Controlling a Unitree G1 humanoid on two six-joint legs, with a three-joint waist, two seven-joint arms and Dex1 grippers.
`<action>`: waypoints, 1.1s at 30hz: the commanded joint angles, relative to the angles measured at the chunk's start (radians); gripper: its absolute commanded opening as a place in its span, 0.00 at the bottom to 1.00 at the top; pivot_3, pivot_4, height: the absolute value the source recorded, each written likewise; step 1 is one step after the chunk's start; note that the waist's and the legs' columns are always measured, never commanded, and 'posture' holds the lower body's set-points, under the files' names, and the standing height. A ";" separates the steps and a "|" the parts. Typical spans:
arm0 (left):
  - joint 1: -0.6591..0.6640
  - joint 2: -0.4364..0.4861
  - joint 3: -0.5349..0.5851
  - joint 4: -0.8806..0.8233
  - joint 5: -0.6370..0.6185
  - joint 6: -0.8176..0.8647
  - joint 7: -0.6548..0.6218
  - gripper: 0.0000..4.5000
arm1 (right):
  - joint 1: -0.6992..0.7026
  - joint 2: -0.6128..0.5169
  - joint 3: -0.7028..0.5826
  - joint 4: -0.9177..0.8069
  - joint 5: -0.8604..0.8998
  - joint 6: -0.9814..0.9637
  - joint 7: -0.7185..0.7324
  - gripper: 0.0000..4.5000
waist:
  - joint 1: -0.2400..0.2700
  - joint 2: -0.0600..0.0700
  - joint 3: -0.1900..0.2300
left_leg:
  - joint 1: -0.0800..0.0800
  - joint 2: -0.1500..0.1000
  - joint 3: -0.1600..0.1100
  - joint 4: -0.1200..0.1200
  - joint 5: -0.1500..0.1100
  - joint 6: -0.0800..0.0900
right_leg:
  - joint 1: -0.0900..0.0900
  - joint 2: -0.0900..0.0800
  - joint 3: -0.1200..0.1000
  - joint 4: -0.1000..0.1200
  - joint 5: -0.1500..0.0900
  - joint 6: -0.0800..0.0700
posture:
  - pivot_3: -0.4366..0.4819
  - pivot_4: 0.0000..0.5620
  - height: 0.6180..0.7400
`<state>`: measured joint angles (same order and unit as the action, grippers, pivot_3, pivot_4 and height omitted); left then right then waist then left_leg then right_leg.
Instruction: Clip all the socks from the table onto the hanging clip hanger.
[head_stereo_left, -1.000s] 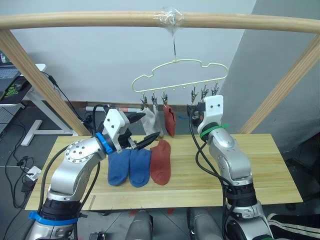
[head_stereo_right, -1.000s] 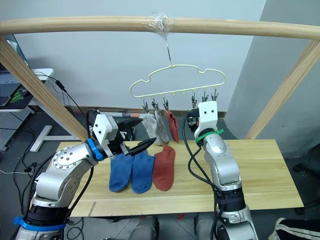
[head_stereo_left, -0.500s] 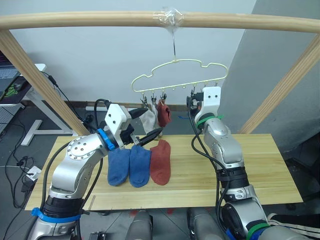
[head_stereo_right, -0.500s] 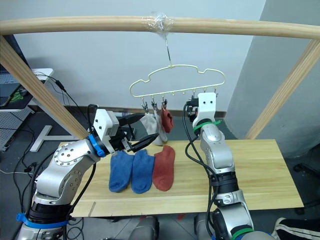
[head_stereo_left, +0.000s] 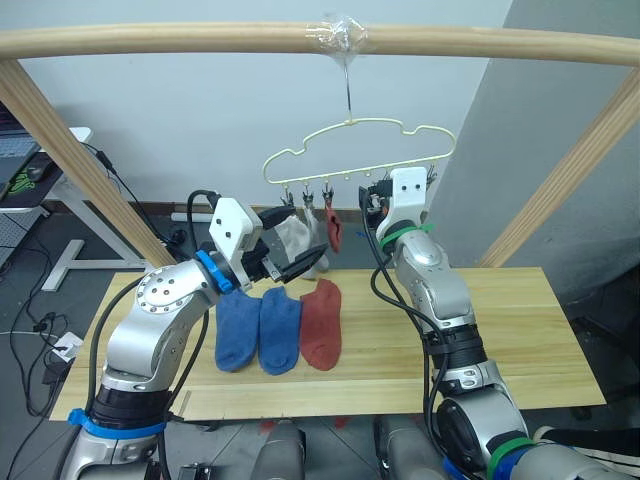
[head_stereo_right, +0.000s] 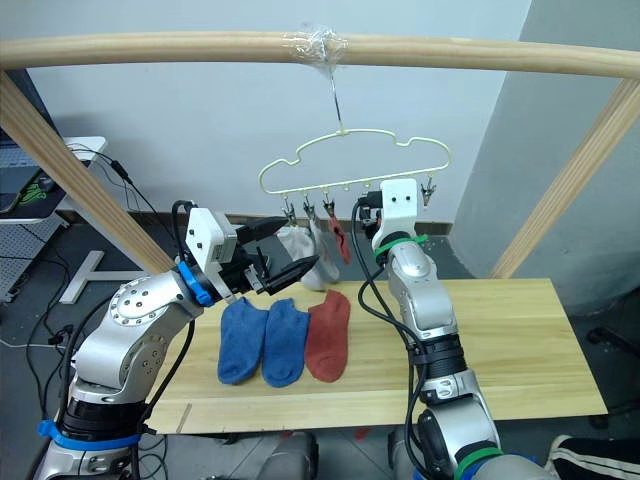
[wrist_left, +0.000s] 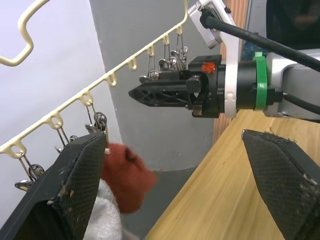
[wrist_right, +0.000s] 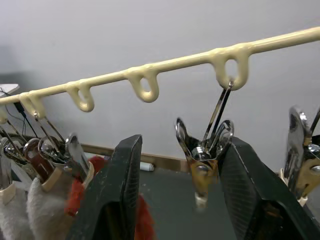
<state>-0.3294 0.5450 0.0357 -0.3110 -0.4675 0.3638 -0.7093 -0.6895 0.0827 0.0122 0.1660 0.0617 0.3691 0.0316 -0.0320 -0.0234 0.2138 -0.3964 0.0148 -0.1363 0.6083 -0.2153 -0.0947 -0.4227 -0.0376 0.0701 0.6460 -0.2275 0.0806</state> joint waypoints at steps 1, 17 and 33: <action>-0.022 -0.003 0.027 -0.036 -0.013 -0.006 0.006 1.00 | -0.031 0.000 -0.003 -0.022 0.007 -0.033 0.004 0.51 | 0.000 0.000 0.000 | 0.000 0.000 0.000 0.000 0.000 0.000 | 0.000 0.000 0.000 0.000 0.000 0.000 | 0.58 0.33 1.00; -0.040 -0.025 0.034 -0.042 -0.028 -0.005 0.011 1.00 | -0.060 -0.013 -0.008 0.022 0.007 -0.074 0.012 0.51 | 0.000 0.000 0.000 | 0.000 0.000 0.000 0.000 0.000 0.000 | 0.000 0.000 0.000 0.000 0.000 0.000 | 0.58 0.32 1.00; -0.031 -0.023 0.032 -0.054 -0.033 -0.005 0.018 1.00 | -0.060 -0.026 -0.011 0.037 0.002 -0.079 0.007 0.05 | 0.001 0.000 0.000 | 0.000 0.000 0.000 0.000 0.000 0.000 | 0.000 0.000 0.000 0.000 0.001 0.000 | 0.59 0.30 1.00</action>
<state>-0.3577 0.5217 0.0463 -0.3173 -0.4871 0.3648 -0.6902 -0.7291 0.0568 0.0076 0.2218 0.0604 0.3134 0.0400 -0.0311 -0.0234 0.2138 -0.3964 0.0148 -0.1365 0.6083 -0.2153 -0.0948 -0.4227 -0.0376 0.0699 0.6460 -0.2269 0.0809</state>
